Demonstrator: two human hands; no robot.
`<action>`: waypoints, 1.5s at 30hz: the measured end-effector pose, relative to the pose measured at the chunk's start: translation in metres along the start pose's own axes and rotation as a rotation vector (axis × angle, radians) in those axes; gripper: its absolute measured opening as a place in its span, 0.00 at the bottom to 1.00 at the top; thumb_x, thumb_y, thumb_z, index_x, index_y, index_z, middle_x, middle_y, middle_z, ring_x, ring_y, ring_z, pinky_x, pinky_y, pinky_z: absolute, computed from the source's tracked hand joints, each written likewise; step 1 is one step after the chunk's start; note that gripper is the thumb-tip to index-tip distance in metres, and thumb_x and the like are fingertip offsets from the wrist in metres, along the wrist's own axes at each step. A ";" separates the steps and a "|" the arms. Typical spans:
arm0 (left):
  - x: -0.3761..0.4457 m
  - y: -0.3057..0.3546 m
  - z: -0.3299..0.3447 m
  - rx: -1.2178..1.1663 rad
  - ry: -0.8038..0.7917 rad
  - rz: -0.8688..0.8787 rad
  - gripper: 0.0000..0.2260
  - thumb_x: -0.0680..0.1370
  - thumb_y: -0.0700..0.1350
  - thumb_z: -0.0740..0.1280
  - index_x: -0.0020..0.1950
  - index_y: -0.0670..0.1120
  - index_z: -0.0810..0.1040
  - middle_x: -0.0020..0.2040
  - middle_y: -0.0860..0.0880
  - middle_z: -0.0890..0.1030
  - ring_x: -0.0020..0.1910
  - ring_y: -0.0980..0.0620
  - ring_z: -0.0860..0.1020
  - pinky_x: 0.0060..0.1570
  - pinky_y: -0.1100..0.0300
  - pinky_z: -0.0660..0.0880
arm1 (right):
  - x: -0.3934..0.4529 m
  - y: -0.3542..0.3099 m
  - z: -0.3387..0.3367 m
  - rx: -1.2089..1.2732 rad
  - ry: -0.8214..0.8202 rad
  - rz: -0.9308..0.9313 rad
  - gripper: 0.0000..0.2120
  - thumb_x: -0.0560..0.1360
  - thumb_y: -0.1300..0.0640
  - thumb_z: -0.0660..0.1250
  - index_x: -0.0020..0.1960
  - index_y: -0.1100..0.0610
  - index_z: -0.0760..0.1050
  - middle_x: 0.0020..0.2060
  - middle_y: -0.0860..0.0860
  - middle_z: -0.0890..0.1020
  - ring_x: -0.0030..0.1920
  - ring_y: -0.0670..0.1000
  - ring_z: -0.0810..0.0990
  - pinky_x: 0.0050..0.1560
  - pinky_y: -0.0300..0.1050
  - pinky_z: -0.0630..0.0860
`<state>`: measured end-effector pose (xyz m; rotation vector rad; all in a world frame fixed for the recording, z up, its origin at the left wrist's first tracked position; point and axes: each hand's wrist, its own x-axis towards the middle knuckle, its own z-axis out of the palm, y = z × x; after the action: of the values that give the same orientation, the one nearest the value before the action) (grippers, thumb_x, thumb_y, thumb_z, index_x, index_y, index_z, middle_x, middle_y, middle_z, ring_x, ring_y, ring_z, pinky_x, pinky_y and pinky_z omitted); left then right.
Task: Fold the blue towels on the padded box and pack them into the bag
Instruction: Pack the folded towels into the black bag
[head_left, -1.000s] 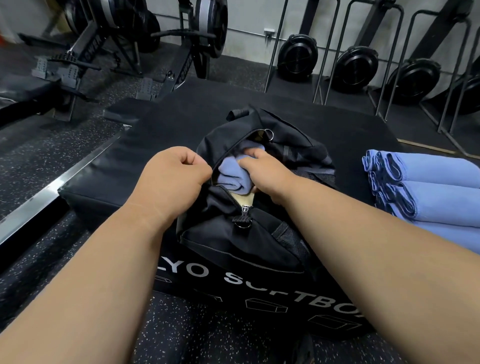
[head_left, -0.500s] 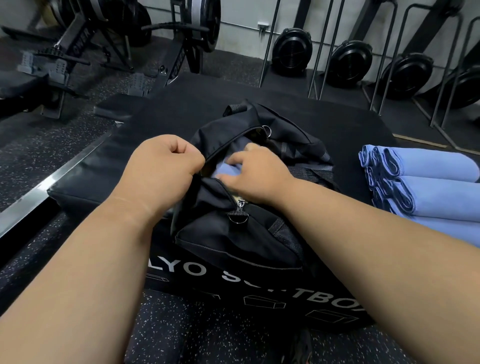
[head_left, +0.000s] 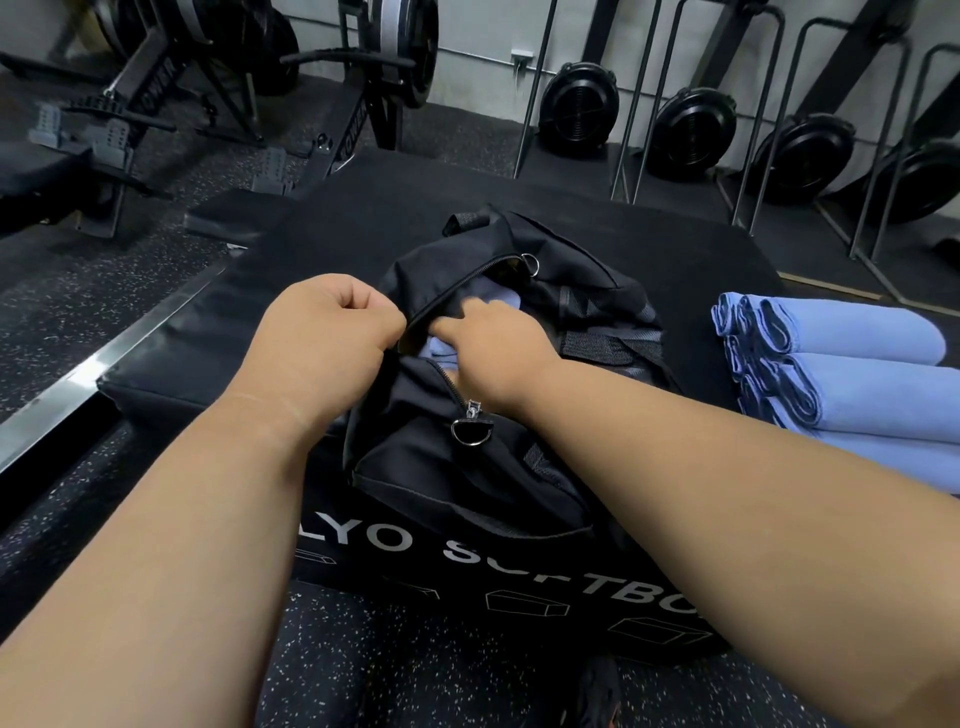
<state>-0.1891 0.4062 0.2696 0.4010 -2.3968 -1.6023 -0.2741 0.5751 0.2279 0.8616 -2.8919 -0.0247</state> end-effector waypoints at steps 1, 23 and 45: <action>0.001 0.000 0.000 -0.002 0.003 0.000 0.03 0.72 0.44 0.69 0.41 0.47 0.82 0.30 0.55 0.76 0.29 0.56 0.69 0.30 0.61 0.68 | 0.002 0.000 -0.002 -0.031 -0.006 -0.017 0.15 0.81 0.45 0.65 0.64 0.50 0.76 0.54 0.54 0.75 0.54 0.60 0.77 0.43 0.50 0.64; -0.008 0.001 0.006 0.014 0.022 0.015 0.03 0.72 0.44 0.68 0.41 0.47 0.81 0.31 0.57 0.77 0.32 0.54 0.71 0.35 0.58 0.70 | -0.076 0.026 -0.027 1.158 0.038 0.816 0.11 0.76 0.46 0.63 0.49 0.53 0.68 0.38 0.47 0.73 0.39 0.50 0.74 0.38 0.47 0.69; -0.005 0.002 -0.004 -0.022 0.004 0.019 0.06 0.73 0.42 0.66 0.44 0.47 0.83 0.35 0.55 0.80 0.32 0.57 0.72 0.38 0.58 0.72 | 0.030 0.024 0.009 1.130 -0.010 0.623 0.19 0.83 0.66 0.56 0.70 0.51 0.67 0.57 0.56 0.70 0.55 0.55 0.71 0.51 0.48 0.78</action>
<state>-0.1830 0.4048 0.2725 0.3751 -2.3708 -1.6168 -0.3128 0.5783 0.2234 -0.0588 -2.8660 1.7290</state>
